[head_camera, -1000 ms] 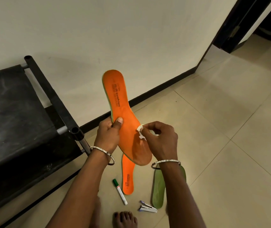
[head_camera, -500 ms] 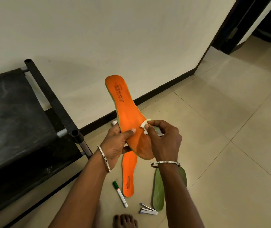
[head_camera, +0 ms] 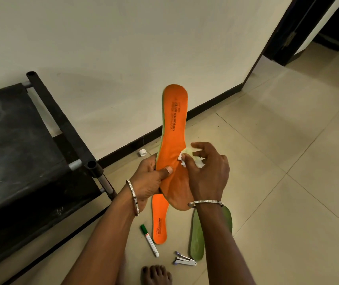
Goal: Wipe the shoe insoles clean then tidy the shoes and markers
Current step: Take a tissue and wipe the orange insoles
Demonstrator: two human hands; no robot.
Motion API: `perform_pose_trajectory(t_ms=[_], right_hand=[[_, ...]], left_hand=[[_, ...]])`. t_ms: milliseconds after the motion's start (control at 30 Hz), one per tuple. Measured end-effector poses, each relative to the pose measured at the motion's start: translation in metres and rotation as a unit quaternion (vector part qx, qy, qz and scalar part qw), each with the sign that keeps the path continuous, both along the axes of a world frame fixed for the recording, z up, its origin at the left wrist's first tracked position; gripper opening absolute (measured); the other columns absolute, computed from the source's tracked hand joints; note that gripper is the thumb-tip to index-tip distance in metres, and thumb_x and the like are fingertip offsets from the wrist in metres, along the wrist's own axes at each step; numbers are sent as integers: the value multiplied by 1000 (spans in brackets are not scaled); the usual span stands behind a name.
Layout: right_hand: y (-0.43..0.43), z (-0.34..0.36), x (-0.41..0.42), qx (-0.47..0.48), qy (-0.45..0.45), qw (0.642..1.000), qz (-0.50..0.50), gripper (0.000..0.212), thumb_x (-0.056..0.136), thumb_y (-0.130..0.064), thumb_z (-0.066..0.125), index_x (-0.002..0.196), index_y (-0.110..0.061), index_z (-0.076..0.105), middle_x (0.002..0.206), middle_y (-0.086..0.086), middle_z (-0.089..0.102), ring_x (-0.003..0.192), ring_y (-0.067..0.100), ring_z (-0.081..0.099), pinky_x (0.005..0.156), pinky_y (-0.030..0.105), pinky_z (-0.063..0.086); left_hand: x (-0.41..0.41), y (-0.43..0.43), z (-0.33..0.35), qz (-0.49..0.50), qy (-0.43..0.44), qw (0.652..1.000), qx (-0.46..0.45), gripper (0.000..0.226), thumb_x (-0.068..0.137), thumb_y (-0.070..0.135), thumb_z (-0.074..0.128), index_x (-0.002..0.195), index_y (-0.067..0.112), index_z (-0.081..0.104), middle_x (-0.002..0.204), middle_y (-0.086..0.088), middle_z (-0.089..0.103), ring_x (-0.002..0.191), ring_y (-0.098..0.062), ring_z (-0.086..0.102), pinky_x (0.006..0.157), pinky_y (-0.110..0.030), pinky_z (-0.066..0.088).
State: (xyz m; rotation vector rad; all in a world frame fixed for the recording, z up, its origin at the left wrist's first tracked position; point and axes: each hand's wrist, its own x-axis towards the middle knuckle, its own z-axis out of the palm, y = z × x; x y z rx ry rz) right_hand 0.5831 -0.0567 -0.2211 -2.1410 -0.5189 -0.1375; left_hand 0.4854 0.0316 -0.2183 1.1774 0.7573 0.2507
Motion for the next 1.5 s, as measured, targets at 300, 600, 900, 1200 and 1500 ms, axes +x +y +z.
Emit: perform_pose_trajectory(t_ms=[300,600,900,1200,1500], right_hand=[[2,-2,-8,-103,18,992,75,3,78,-30,79,80,-30,78,80,-10,71,91,19,54,79,42,45],[-4,0,3,-3,-38,999,-1,8,80,-23,78,86,-27,78,84,-7,74,87,22,58,73,47,50],[-2,-4,1,-99,24,992,73,7,76,-35,79,82,-31,78,84,-10,72,91,20,57,82,48,47],[-4,-2,4,-26,-6,1000,13,6,81,-27,76,87,-28,78,86,-7,74,88,21,61,79,47,50],[-2,-7,1,-83,64,989,101,5,79,-32,77,83,-30,79,82,-13,74,88,16,62,81,43,51]], left_hand=[[-5,12,-1,84,10,996,10,20,99,15,59,103,34,57,103,7,68,94,-15,66,72,-37,56],[-2,2,1,-49,60,996,39,15,101,15,56,104,29,61,104,1,71,94,-19,69,67,-33,54],[-6,7,3,-1,43,998,41,20,101,13,56,97,32,60,93,10,70,79,-7,68,58,-26,52],[-5,4,2,-69,59,994,55,22,102,8,52,100,28,62,97,4,71,84,-11,69,63,-26,52],[-3,10,-5,57,37,997,22,20,101,14,56,97,33,58,100,6,69,89,-14,67,65,-33,54]])
